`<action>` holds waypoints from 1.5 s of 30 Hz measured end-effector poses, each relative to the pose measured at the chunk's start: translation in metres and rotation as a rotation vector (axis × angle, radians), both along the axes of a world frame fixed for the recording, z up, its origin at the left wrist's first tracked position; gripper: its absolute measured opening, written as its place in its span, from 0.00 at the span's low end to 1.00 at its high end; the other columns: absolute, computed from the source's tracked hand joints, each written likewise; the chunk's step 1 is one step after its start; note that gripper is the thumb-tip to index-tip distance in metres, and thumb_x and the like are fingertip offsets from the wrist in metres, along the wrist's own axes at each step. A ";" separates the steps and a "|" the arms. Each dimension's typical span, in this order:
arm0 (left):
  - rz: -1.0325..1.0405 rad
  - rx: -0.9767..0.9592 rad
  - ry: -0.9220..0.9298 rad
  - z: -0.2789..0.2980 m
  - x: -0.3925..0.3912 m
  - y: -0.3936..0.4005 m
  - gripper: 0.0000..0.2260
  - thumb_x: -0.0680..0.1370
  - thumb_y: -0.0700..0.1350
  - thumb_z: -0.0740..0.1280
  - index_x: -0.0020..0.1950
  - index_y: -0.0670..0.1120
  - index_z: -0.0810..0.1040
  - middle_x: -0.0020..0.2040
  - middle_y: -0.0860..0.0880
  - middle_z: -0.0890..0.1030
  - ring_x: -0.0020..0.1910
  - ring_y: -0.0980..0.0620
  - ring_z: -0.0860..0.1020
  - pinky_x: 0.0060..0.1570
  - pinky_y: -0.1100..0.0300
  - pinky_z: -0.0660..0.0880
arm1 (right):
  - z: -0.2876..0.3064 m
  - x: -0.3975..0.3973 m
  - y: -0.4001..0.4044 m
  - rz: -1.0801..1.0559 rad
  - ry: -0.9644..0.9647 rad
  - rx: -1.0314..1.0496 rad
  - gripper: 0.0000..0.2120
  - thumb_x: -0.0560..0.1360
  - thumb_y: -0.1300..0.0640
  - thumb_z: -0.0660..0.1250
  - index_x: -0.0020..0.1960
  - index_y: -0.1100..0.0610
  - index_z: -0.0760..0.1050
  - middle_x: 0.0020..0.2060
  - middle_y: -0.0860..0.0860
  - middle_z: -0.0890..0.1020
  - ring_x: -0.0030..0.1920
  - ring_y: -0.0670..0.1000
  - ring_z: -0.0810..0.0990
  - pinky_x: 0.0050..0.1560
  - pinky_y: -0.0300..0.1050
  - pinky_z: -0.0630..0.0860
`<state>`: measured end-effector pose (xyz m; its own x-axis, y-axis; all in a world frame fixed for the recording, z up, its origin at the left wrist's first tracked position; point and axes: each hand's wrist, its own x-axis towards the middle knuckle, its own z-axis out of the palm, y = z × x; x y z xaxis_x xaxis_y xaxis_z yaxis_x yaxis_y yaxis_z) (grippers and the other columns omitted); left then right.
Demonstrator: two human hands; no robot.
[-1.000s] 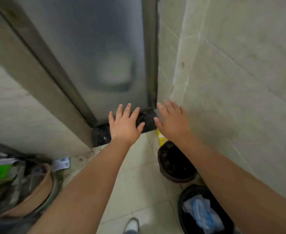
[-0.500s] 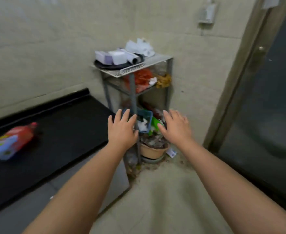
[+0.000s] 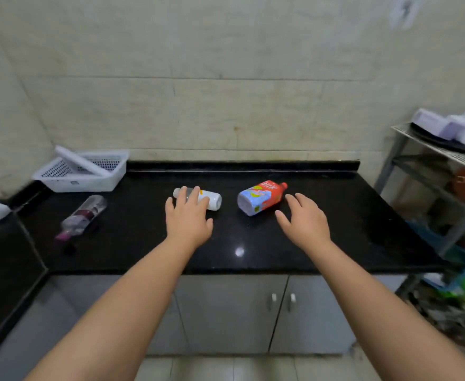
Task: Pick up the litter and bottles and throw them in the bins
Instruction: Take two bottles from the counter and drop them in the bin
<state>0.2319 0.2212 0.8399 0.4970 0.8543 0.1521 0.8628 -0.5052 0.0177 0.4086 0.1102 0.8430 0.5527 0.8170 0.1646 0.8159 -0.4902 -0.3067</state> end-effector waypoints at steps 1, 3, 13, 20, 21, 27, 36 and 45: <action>0.018 -0.013 0.009 -0.004 -0.005 0.009 0.23 0.78 0.51 0.61 0.73 0.49 0.62 0.79 0.49 0.54 0.78 0.46 0.50 0.74 0.45 0.54 | -0.001 -0.001 0.007 -0.003 0.029 0.014 0.25 0.78 0.50 0.59 0.72 0.58 0.62 0.70 0.57 0.68 0.69 0.59 0.67 0.65 0.53 0.69; 0.071 -0.044 0.032 -0.012 -0.013 0.038 0.24 0.79 0.51 0.61 0.74 0.49 0.62 0.79 0.49 0.53 0.78 0.46 0.50 0.74 0.46 0.55 | -0.007 0.004 0.039 -0.016 0.103 0.025 0.27 0.78 0.49 0.60 0.73 0.57 0.58 0.70 0.56 0.68 0.67 0.60 0.69 0.62 0.53 0.71; 0.295 -0.367 0.012 -0.070 0.048 0.210 0.23 0.79 0.54 0.59 0.72 0.46 0.63 0.67 0.43 0.72 0.67 0.43 0.69 0.60 0.50 0.71 | -0.067 0.102 0.244 -0.213 0.410 -0.141 0.31 0.74 0.42 0.63 0.70 0.59 0.62 0.69 0.61 0.66 0.68 0.64 0.67 0.66 0.57 0.68; 0.415 -0.727 -0.245 -0.124 0.118 0.289 0.26 0.79 0.57 0.58 0.76 0.54 0.56 0.75 0.39 0.56 0.68 0.36 0.67 0.66 0.47 0.68 | -0.125 0.136 0.328 -0.340 0.388 -0.323 0.38 0.71 0.38 0.66 0.73 0.55 0.58 0.76 0.57 0.52 0.73 0.68 0.53 0.68 0.61 0.65; 0.426 -0.735 -0.268 -0.129 0.124 0.296 0.25 0.79 0.57 0.59 0.75 0.55 0.58 0.76 0.39 0.53 0.68 0.36 0.67 0.66 0.47 0.68 | -0.129 0.137 0.336 -0.303 0.365 -0.313 0.38 0.70 0.40 0.68 0.72 0.54 0.57 0.76 0.57 0.51 0.73 0.68 0.51 0.68 0.63 0.65; 0.217 -0.638 -0.128 -0.146 0.128 0.340 0.23 0.76 0.49 0.67 0.68 0.48 0.64 0.76 0.38 0.54 0.69 0.37 0.64 0.66 0.47 0.67 | -0.137 0.137 0.355 -0.159 0.319 -0.350 0.40 0.65 0.45 0.75 0.71 0.51 0.60 0.75 0.58 0.52 0.73 0.62 0.58 0.68 0.59 0.66; 0.036 -0.690 -0.036 -0.128 0.124 0.356 0.28 0.72 0.50 0.70 0.68 0.48 0.62 0.63 0.38 0.67 0.59 0.38 0.74 0.57 0.49 0.74 | -0.124 0.098 0.331 -0.486 0.438 -0.347 0.42 0.65 0.47 0.74 0.72 0.48 0.55 0.64 0.61 0.66 0.65 0.64 0.68 0.65 0.56 0.69; -0.706 -0.623 -0.061 -0.058 0.268 0.185 0.23 0.72 0.47 0.69 0.63 0.47 0.65 0.61 0.42 0.71 0.57 0.39 0.74 0.52 0.51 0.73 | -0.049 0.124 0.124 -0.872 0.439 -0.030 0.42 0.64 0.48 0.73 0.71 0.48 0.56 0.63 0.59 0.68 0.62 0.64 0.71 0.61 0.54 0.72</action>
